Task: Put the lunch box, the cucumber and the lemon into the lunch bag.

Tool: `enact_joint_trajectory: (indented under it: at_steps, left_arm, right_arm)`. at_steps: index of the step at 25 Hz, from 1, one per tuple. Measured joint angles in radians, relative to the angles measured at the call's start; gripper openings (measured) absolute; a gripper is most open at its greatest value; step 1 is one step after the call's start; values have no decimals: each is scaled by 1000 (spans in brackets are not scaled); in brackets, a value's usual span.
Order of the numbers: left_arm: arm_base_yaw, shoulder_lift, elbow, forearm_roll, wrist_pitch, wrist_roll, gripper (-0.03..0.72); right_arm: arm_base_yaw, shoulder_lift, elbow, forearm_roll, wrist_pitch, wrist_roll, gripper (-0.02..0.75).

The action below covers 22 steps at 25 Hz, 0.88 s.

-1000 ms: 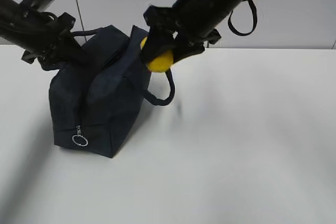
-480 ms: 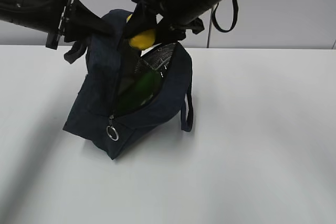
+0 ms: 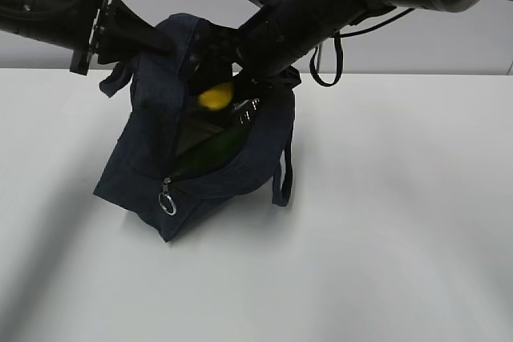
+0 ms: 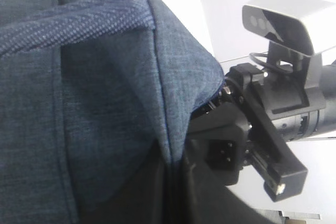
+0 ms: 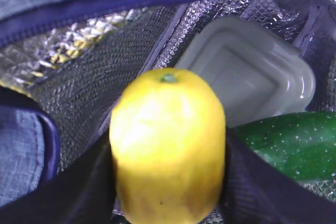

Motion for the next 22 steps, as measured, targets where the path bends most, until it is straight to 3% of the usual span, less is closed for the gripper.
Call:
enact_joint_trajectory:
  at_steps: [10,17,22]
  left_arm:
    - [0,0,0,0,0,2,8]
    - [0,0,0,0,2,2,8]
    - [0,0,0,0,4,2,8]
  right_arm:
    - [0,2,0,0,-9,0,572]
    - [-8,2,-26,0,96,-34,580]
    - [-47,2,-83,-4,209,-42,534]
